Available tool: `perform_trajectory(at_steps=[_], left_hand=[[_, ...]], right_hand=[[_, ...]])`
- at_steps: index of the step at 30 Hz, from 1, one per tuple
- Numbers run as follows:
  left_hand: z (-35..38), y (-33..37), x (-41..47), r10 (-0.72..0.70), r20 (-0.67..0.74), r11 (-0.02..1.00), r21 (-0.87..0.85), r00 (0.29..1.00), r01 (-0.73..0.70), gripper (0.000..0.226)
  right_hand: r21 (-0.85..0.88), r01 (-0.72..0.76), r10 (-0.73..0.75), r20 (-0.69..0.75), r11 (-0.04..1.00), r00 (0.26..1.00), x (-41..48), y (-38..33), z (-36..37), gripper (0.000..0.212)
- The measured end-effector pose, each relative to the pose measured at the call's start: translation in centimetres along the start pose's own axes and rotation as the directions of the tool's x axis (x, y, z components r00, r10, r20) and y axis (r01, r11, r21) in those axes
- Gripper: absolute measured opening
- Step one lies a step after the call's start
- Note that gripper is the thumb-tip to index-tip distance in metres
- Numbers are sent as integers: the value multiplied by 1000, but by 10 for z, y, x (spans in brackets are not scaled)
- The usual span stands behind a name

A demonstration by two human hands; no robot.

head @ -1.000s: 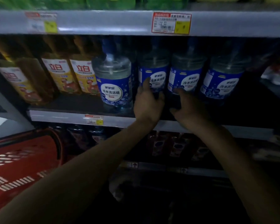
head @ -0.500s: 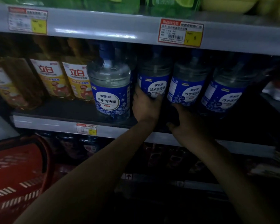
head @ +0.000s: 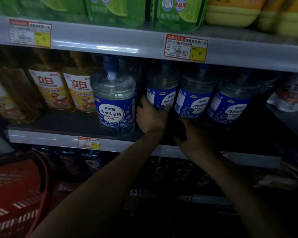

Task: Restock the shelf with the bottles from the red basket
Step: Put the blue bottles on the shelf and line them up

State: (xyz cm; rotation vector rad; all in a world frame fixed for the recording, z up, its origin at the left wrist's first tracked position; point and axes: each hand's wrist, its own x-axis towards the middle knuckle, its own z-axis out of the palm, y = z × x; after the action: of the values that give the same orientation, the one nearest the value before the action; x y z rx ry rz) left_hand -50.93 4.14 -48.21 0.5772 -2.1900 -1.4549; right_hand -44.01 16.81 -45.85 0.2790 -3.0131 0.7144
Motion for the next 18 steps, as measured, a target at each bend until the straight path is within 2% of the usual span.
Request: perform_trajectory(at_steps=[5,10,18], left_hand=[[-5,2,8,49,40,982,-187,998,-41,90],[-4,3,15,53,74,984,-172,996,-39,87],[2,9,-8,-36,-52,992,-126,998,30,92]], right_hand=[[3,-7,7,-5,1000,1000,-1,4,-1,71],[11,-9,9,-21,1000,1000,-2,6,-3,71],[90,4,-2,-25,996,1000,-1,4,-2,66]])
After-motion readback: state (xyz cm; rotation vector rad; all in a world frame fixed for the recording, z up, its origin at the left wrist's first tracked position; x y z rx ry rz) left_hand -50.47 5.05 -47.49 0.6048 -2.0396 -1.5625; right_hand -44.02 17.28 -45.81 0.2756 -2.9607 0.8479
